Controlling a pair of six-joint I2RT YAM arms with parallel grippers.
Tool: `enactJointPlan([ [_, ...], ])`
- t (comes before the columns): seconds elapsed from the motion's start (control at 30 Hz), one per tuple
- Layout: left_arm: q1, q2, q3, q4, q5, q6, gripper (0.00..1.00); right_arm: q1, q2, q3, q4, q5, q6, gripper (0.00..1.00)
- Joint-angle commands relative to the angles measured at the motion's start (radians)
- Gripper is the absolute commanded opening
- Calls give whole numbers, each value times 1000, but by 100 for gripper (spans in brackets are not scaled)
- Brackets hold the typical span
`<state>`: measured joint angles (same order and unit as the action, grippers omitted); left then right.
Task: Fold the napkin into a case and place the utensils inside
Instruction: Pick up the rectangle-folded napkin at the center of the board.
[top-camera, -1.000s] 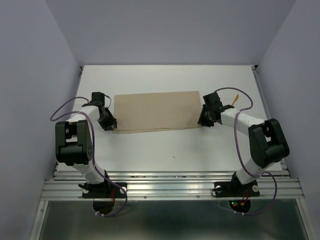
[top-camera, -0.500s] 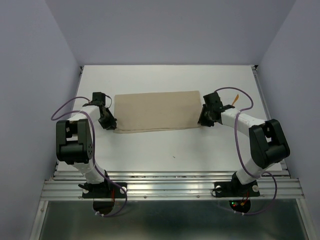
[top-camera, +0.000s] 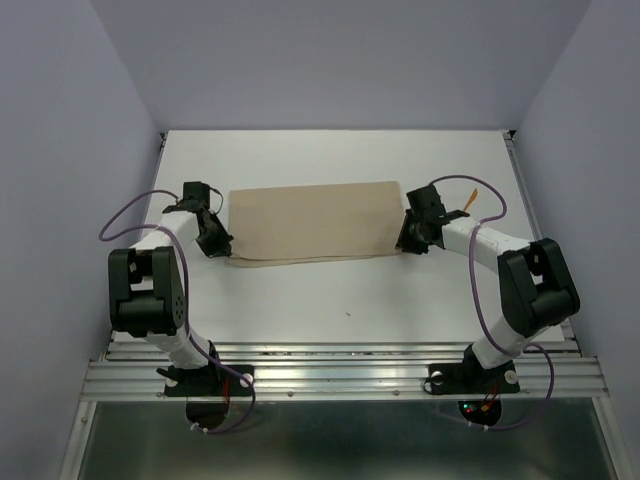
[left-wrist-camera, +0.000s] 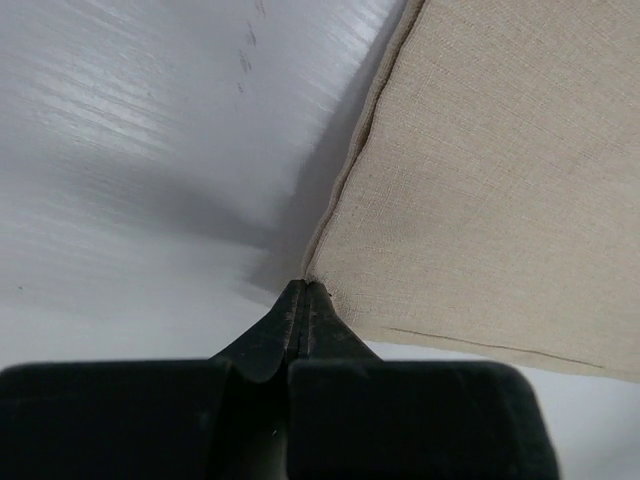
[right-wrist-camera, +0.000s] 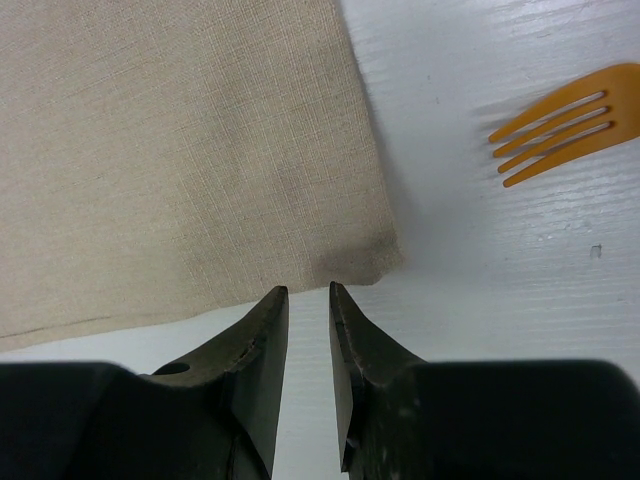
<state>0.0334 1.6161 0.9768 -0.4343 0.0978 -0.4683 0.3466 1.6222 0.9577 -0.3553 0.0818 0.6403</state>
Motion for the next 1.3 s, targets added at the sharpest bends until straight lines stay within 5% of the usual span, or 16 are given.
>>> enactJointPlan([
  [0.0,-4,-59,43,-41,17,17,0,-4,-41,-11,10,9,1,29],
  [0.67,-4,-125,-21,-64,16,62,0,-4,-64,-30,18,13,9,29],
  [0.7,-4,-124,-29,-67,11,56,9,-4,-65,-33,18,13,10,29],
  [0.73,-4,-122,-29,-69,16,56,32,-4,-68,-34,18,13,12,29],
  [0.8,-3,-122,-4,-72,25,56,47,-4,-68,-34,18,9,12,29],
  [1.1,-3,13,296,-103,-52,51,45,-4,-99,-36,18,12,12,29],
  [1.27,-3,160,367,-77,-46,56,56,-4,-93,-13,16,-5,13,29],
])
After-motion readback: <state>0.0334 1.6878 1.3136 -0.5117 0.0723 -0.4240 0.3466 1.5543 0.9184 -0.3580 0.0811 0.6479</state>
